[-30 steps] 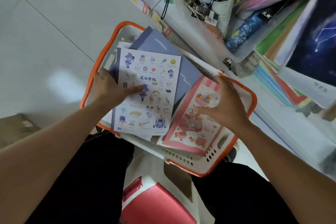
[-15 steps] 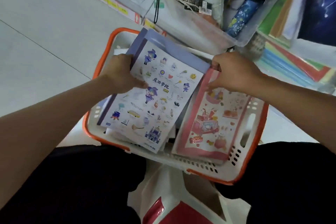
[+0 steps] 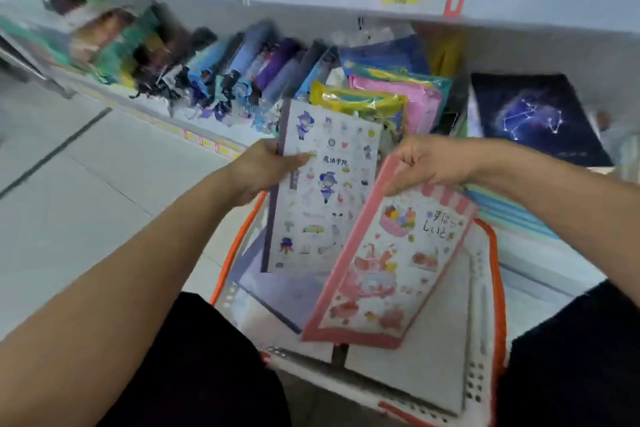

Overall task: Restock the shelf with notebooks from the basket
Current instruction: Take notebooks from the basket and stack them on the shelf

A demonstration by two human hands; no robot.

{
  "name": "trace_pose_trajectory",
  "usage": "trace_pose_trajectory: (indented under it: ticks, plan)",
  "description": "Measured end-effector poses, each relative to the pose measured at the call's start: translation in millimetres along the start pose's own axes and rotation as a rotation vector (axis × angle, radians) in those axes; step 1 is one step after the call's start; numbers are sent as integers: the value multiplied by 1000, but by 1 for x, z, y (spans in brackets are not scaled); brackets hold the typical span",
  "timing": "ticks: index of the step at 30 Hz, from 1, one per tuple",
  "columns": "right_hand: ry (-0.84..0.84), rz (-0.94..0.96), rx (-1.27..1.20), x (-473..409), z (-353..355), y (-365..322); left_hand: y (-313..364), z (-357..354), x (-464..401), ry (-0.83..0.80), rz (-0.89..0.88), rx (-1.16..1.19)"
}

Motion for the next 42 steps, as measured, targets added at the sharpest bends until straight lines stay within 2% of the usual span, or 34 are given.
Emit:
trace_pose_trajectory:
  ticks: [2, 6, 9, 11, 15, 19, 20, 21, 23, 25, 27, 28, 32, 35, 37, 39, 42]
  plan:
    - [234, 20, -26, 5, 9, -28, 16, -8, 21, -40, -83, -33]
    - [646, 95, -13, 9, 19, -65, 24, -25, 53, -224, -92, 18]
    - [763, 109, 47, 7, 19, -77, 23, -35, 63, -230, -120, 91]
    - [786, 100, 102, 2, 16, -81, 26, -39, 64, -219, -156, 63]
    - [830, 60, 170, -18, 18, -88, 22, -37, 62, -306, -220, 117]
    - [1004, -40, 554, -30, 27, -91, 32, -22, 63, -148, -334, 192]
    - [1044, -88, 576, -29, 33, -89, 37, -14, 62, -102, -345, 251]
    - [1071, -132, 492, -28, 39, -87, 44, -5, 63, -47, -346, 323]
    - [1028, -195, 68, -22, 42, -82, 55, 15, 65, 35, -367, 476]
    - [792, -210, -358, -19, 27, -81, 64, 33, 65, 70, -391, 641]
    - [506, -156, -549, -17, 1, -85, 71, 44, 65, 100, -395, 748]
    - [462, -115, -572, -16, -5, -91, 76, 48, 63, 118, -406, 776]
    - [716, -1, -539, -3, 18, -121, 99, 52, 52, 154, -431, 834]
    - [834, -3, -571, 10, 48, -141, 122, 43, 46, 75, -313, 741]
    - [892, -65, -603, 13, 79, -149, 139, 37, 42, -15, -228, 534]
    - [940, -193, -663, 8, 118, -154, 157, 37, 27, 12, -225, 432]
    - [923, -316, -758, -7, 164, -159, 188, 37, -5, 82, -216, 597]
Point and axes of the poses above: each hand's wrist, its own x-axis away from the middle knuckle, its own z-axis out of the back of the hand, y = z × x, the point moved 2 cm from there along -x, towards the middle knuckle, and after that the axes turned 15 degrees about x, right-handed, at the moved point
